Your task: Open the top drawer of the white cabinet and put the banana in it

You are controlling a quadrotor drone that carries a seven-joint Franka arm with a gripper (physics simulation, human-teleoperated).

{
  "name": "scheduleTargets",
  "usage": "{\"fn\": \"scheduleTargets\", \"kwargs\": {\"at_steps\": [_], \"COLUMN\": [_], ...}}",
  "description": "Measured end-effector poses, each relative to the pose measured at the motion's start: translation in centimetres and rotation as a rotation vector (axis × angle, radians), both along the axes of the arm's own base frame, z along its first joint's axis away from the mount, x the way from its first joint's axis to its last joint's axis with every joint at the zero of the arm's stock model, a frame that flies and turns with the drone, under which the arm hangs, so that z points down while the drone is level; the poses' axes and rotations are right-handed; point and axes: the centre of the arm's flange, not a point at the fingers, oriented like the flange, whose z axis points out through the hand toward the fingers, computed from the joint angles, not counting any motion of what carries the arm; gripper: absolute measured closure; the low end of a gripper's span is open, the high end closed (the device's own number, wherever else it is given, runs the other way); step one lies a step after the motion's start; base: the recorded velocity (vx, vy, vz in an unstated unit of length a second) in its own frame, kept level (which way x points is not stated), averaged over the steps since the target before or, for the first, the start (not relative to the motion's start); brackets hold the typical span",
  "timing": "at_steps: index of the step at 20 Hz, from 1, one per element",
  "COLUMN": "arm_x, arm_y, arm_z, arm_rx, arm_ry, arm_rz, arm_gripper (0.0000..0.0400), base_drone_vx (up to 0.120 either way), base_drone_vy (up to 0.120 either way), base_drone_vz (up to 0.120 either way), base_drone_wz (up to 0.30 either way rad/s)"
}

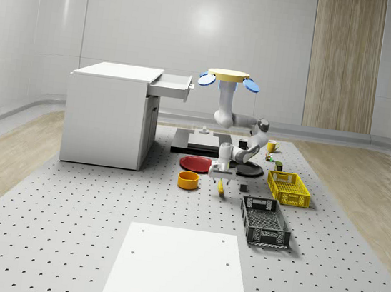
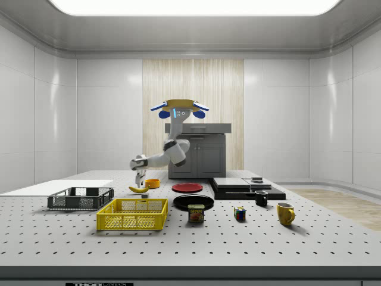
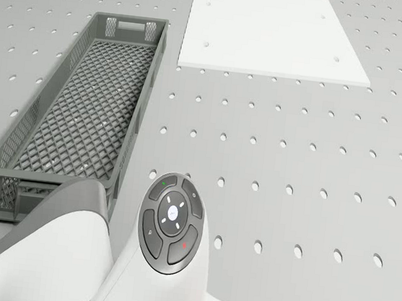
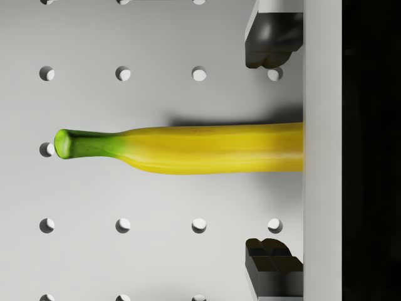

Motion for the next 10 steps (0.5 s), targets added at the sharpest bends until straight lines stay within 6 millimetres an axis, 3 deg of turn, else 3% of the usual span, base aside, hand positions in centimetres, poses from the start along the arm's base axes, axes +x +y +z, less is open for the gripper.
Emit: {"fn": "scheduleTargets", "kwargs": {"at_steps": [10], "arm_x": [1.9], "arm_y": [-0.5], "arm_z": [2.0], "arm_rx": [0.0], "arm_ry": [0.0], "arm_rz": [0.0], "arm_gripper": [0.0], "base_drone_vx": [0.0], "base_drone_vy": [0.0], "base_drone_vz": [0.0], "base_drone_wz": [0.0]}}
